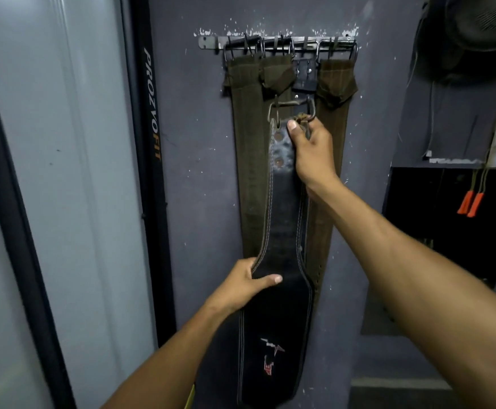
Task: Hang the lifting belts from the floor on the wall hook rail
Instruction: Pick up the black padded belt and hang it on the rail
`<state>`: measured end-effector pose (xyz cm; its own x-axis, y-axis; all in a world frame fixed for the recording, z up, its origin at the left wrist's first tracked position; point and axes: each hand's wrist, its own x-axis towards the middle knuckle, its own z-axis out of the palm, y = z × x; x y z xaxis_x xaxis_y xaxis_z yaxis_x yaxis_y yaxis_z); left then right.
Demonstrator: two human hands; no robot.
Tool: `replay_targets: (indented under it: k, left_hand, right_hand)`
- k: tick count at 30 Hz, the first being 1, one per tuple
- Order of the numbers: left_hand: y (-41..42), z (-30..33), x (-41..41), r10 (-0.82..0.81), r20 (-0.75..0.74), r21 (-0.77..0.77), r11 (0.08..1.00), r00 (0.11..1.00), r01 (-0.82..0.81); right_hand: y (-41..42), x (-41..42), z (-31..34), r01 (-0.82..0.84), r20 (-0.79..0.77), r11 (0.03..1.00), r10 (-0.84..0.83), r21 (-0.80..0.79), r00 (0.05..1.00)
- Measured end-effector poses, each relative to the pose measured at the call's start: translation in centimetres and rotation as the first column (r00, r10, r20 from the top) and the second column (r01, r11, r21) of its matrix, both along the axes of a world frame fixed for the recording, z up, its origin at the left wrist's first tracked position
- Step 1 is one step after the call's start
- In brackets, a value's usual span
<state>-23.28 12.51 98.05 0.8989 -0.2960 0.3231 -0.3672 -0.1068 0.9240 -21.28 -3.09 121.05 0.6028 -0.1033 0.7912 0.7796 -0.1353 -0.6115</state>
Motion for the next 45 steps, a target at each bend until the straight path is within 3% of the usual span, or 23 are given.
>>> replay_targets:
  k: [2,5,9,12,15,18,21,25,28,30,33,36,38,40,42,45]
  left_hand:
    - [1.1,-2.9,-0.1,0.007,-0.098,0.069,0.998,0.995,0.0]
    - [1.8,-7.5,-0.9,0.179,-0.193,0.237,0.963,0.965,-0.131]
    - [1.1,-6.7,-1.6,0.209,-0.2,0.35,0.928,0.957,-0.129]
    - [0.8,-3.4,-1.6,0.038,-0.172,0.199,0.98,0.984,-0.003]
    - [-0.3,3.1,-1.6,0.108,-0.061,-0.028,0.994,0.992,-0.11]
    - [-2.2,10.2,-1.6,0.146,0.036,-0.239,0.962,0.989,-0.133]
    - [-3.4,15.6,-1.4,0.177,0.014,-0.466,0.872,0.984,-0.15]
    - [-4.7,17.7,-1.7,0.285,-0.097,-0.512,0.807,0.954,-0.294]
    - [-5.8,18.0,-2.5,0.27,-0.093,-0.571,0.774,0.958,-0.273]
    - [-6.2,18.7,-2.7,0.293,-0.108,-0.613,0.733,0.95,-0.296]
    - [-6.9,19.5,-3.0,0.321,-0.131,-0.636,0.698,0.938,-0.328]
    - [-7.3,19.8,-3.6,0.308,-0.107,-0.629,0.716,0.945,-0.304]
    - [-6.9,20.5,-3.9,0.311,-0.08,-0.637,0.715,0.947,-0.288]
    - [-6.0,21.5,-4.1,0.331,-0.064,-0.644,0.707,0.942,-0.292]
    - [-5.2,21.9,-4.2,0.359,-0.055,-0.643,0.702,0.932,-0.308]
    - [-4.7,21.8,-4.5,0.39,-0.049,-0.648,0.688,0.919,-0.326]
  right_hand:
    - [-0.4,-0.4,1.0,0.014,0.014,0.999,-0.014,0.03,1.0]
    - [-0.8,-1.0,2.1,0.022,0.047,0.999,-0.023,0.038,0.999]
    - [-0.4,-1.6,1.7,0.013,0.037,1.0,-0.012,-0.018,0.999]
    - [-0.8,-1.4,0.6,0.05,0.003,0.996,-0.05,-0.072,0.999]
    - [-1.1,-1.3,-1.5,0.058,-0.052,0.99,-0.065,-0.126,0.997]
    - [-0.7,-1.2,-3.8,0.036,-0.091,0.98,-0.054,-0.195,0.994]
    - [-0.5,-1.5,-5.9,0.012,-0.141,0.973,-0.046,-0.23,0.989]
    - [-1.0,-2.5,-7.8,0.084,-0.148,0.987,-0.105,-0.14,0.983]
    - [-2.5,-3.6,-11.2,-0.155,-0.207,0.988,0.156,0.02,0.966]
    - [-3.2,-4.4,-15.3,-0.284,-0.304,0.958,0.263,-0.027,0.916]
    - [-3.2,-4.9,-18.6,-0.19,-0.283,0.982,0.18,-0.007,0.942]
    - [-3.5,-5.2,-19.3,-0.302,-0.27,0.944,0.328,0.135,0.905]
    - [-4.1,-5.8,-22.0,-0.393,-0.382,0.919,0.378,0.042,0.843]
    - [-4.5,-6.5,-25.7,-0.376,-0.476,0.923,0.295,-0.081,0.829]
    - [-4.5,-7.0,-27.5,-0.319,-0.486,0.946,0.252,-0.06,0.837]
    - [-4.8,-7.8,-28.7,-0.403,-0.549,0.915,0.328,-0.017,0.768]
